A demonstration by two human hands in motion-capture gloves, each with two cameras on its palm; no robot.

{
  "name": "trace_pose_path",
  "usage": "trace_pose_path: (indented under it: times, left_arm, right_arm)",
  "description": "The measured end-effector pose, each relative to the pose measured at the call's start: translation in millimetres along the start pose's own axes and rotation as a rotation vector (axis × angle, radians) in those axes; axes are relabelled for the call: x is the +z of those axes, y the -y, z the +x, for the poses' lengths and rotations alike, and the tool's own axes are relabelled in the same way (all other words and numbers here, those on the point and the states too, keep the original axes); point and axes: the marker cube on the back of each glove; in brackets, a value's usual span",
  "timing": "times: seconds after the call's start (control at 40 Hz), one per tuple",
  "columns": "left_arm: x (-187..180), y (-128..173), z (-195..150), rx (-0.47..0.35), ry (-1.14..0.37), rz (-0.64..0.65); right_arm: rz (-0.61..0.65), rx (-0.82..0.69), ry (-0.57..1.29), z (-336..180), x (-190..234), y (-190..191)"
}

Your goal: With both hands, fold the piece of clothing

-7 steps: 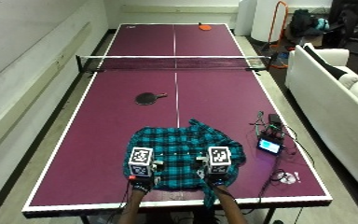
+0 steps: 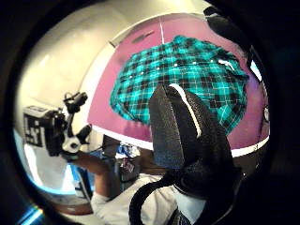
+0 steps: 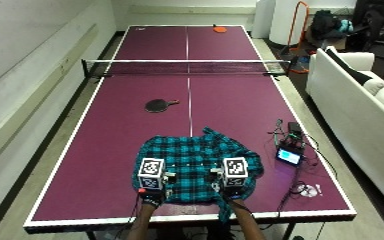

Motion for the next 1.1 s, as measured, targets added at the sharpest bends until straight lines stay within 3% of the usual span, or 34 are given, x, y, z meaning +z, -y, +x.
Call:
trace_pose_path:
  times: [0.08,0.28,0.5,0.65,0.83,0.98,1.1]
  left_arm:
    - [-2.3,-0.8,2.7,-0.003,-0.009,0.007]
    - [-0.5,1.0,7.7,0.007,-0.016,0.010]
    - [-2.7,-3.5,6.0,-0.001,0.002,0.009]
    - [7.2,-8.4,-1.1,-0.024,0.004,0.025]
    - [68.9,-2.3,-30.1,-0.079,-0.019,-0.061]
    - [119.2,9.9,-42.0,-0.046,-0.025,-0.150]
    - [140.4,15.2,-44.7,-0.008,-0.047,-0.162]
  right_arm:
    - [-0.133,0.001,0.068,-7.1,10.4,-16.4]
    - [-0.162,0.022,0.063,-3.3,10.2,-21.5]
    - [-0.136,0.021,0.064,-3.8,5.7,-22.9]
    - [-0.050,0.030,-0.004,8.3,31.6,-22.7]
    - [-0.094,0.072,0.079,38.3,93.6,-46.5]
    - [-0.129,0.069,0.214,40.0,114.6,-67.1]
    - [-0.249,0.010,0.225,30.8,121.4,-77.8]
